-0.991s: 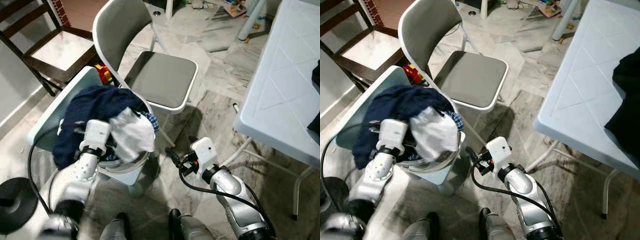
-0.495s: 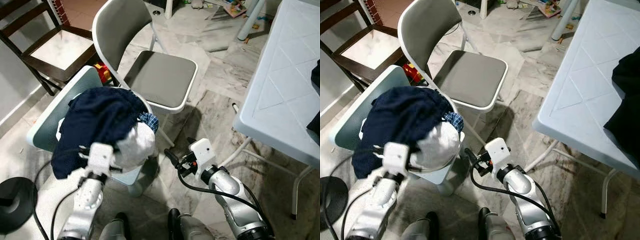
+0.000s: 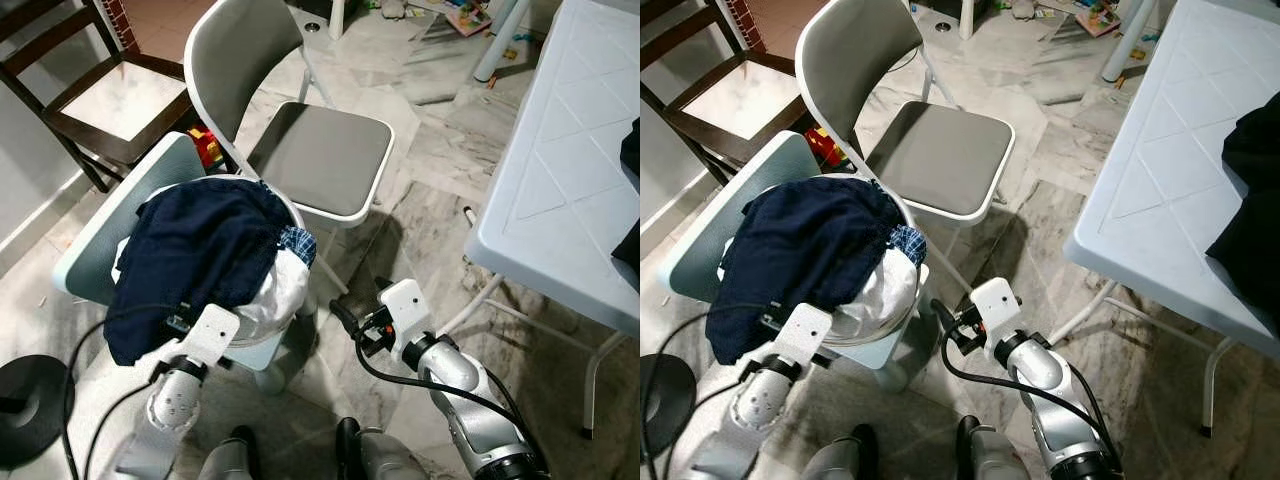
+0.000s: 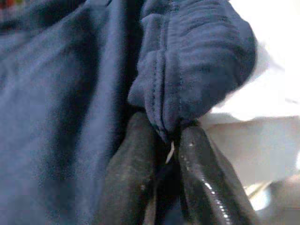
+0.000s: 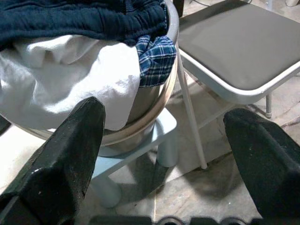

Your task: Hang hanger

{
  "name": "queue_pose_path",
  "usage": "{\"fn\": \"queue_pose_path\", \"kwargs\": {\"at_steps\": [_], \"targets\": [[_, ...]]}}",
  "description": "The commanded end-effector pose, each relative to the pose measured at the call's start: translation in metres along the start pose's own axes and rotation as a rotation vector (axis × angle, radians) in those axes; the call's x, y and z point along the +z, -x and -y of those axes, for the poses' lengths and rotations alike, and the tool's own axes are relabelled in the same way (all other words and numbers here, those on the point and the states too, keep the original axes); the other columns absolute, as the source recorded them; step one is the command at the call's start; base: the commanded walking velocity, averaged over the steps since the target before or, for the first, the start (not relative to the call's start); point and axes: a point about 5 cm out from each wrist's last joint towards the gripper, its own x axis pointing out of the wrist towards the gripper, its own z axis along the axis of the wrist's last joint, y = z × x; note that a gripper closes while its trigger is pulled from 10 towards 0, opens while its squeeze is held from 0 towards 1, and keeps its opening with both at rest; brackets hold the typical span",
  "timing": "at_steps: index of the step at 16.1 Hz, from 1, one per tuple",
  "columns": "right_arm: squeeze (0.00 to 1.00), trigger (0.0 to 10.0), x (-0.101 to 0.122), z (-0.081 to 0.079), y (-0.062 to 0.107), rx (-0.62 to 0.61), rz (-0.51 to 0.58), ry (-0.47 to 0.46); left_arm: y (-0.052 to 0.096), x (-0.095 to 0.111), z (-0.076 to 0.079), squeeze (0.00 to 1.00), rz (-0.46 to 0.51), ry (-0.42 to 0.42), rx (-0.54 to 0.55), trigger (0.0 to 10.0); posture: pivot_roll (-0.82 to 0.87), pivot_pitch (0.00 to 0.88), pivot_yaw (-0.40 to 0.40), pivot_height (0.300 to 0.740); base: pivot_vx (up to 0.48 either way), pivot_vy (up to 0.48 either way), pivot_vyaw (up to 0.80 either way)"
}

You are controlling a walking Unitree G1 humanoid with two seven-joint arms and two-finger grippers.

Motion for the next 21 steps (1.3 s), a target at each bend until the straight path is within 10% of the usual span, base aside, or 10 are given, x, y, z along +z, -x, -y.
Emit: {"fn": "queue_pose_path", "kwargs": {"at_steps": [1, 4, 10, 21], "targets": [[0.0, 10.0, -0.003, -0.002, 0.001, 0.007, -0.012, -0.002, 0.003, 0.003, 0.001, 1.0, 0.046, -0.114, -0.023, 10.0, 0.01, 0.273, -0.028, 0.74, 0.0, 0.0, 0.0], [0.0, 10.0, -0.005, -0.003, 0.001, 0.007, -0.014, -0.006, 0.01, 0.01, 0.008, 1.0, 0.137, -0.323, -0.132, 10.0, 0.01, 0.277, -0.026, 0.74, 0.0, 0.0, 0.0], [0.0, 10.0, -0.005, -0.001, 0.002, -0.003, -0.021, -0.003, 0.023, 0.009, 0.038, 1.0, 0.166, -0.325, -0.317, 10.0, 0.0, 0.275, -0.027, 0.74, 0.0, 0.0, 0.0], [0.0, 10.0, -0.005, -0.002, -0.001, -0.001, -0.021, -0.001, 0.013, 0.014, 0.04, 1.0, 0.31, -0.547, -0.51, 10.0, 0.0, 0.272, -0.025, 0.74, 0.0, 0.0, 0.0]]}}
